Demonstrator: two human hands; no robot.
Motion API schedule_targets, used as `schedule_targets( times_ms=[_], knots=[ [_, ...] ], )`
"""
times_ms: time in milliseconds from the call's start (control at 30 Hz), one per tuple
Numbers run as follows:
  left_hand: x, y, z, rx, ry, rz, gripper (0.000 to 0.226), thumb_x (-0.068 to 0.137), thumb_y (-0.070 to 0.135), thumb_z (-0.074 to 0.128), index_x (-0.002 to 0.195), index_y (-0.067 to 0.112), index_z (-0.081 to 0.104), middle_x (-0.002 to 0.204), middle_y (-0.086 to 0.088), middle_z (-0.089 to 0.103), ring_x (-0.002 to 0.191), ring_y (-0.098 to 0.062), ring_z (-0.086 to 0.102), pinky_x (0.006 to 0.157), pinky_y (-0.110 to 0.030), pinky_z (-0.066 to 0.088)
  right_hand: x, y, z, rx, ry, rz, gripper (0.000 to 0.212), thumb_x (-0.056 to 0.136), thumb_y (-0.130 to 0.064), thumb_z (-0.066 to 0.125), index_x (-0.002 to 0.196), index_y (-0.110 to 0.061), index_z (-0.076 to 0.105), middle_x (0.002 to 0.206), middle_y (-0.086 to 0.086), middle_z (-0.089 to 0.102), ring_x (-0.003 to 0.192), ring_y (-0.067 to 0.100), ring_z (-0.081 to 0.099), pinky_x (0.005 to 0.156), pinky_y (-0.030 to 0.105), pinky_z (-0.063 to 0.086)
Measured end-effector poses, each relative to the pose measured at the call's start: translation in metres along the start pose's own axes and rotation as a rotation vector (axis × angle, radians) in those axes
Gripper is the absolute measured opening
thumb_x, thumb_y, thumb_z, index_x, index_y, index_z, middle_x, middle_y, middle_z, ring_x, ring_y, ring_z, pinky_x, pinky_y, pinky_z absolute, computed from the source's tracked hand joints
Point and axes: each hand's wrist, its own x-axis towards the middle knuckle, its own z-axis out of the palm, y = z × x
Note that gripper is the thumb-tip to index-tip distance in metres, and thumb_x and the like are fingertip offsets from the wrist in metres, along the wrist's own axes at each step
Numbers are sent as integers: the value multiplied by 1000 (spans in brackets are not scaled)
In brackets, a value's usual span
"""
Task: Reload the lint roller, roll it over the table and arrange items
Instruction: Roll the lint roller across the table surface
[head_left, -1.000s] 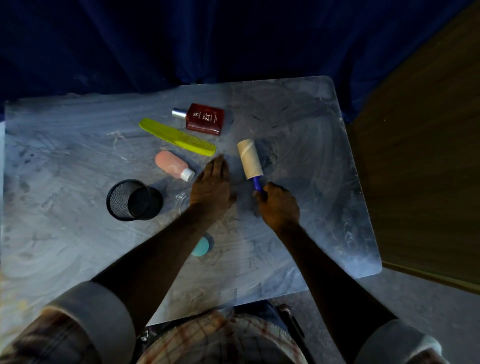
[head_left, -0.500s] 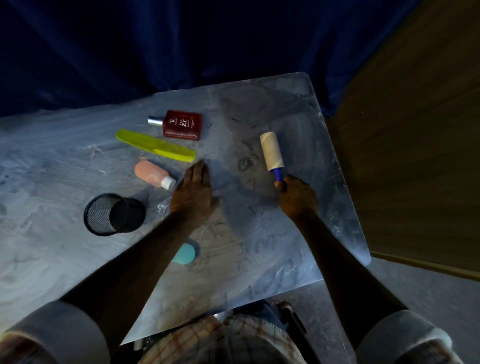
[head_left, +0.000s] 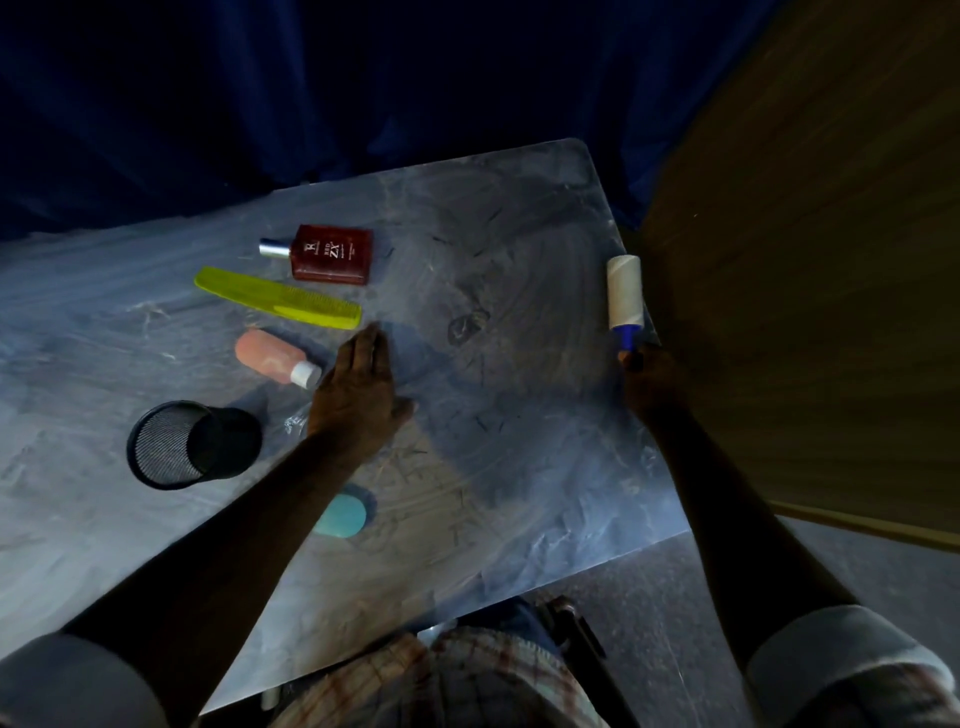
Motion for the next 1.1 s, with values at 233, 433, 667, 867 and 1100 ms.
schedule_targets(
  times_ms=[233, 433, 667, 867, 1100],
  knots=[
    [-1, 0, -2, -10, 0, -3, 107, 87, 48, 76, 164, 0, 19, 169, -19, 24, 155, -37, 27, 120, -51, 39, 6, 1, -3, 4, -85, 66, 45, 104, -32, 45, 141, -6, 50, 140, 22, 56, 129, 41, 54, 111, 51, 43],
    [-1, -1, 0, -22, 16, -11, 108, 85, 47, 78, 164, 0, 21, 169, -19, 26, 155, -37, 28, 121, -47, 36, -6, -26, 6, -144, -65, -53, 37, 106, -32, 43, 126, -7, 61, 125, 21, 65, 116, 39, 62, 98, 47, 48],
    [-2, -1, 0, -40, 25, -13, 107, 84, 45, 78, 163, 0, 23, 168, -19, 28, 154, -37, 30, 123, -47, 35, -37, -73, 36, -183, -22, -223, 38, 107, -38, 39, 117, -11, 63, 113, 14, 70, 106, 32, 67, 90, 39, 50],
    [-3, -2, -1, -37, 37, -2, 107, 84, 47, 77, 163, 0, 23, 168, -20, 28, 154, -36, 30, 123, -45, 34, -63, -110, 58, -193, -85, -268, 33, 104, -41, 44, 117, -18, 63, 117, 11, 70, 110, 34, 67, 90, 39, 52],
    [-3, -4, -5, -25, 10, 1, 106, 89, 49, 72, 164, -2, 17, 171, -20, 20, 159, -34, 23, 125, -44, 32, -101, -141, 82, -231, -118, -424, 34, 105, -40, 40, 120, -17, 60, 118, 9, 69, 112, 30, 66, 93, 37, 48]
  ],
)
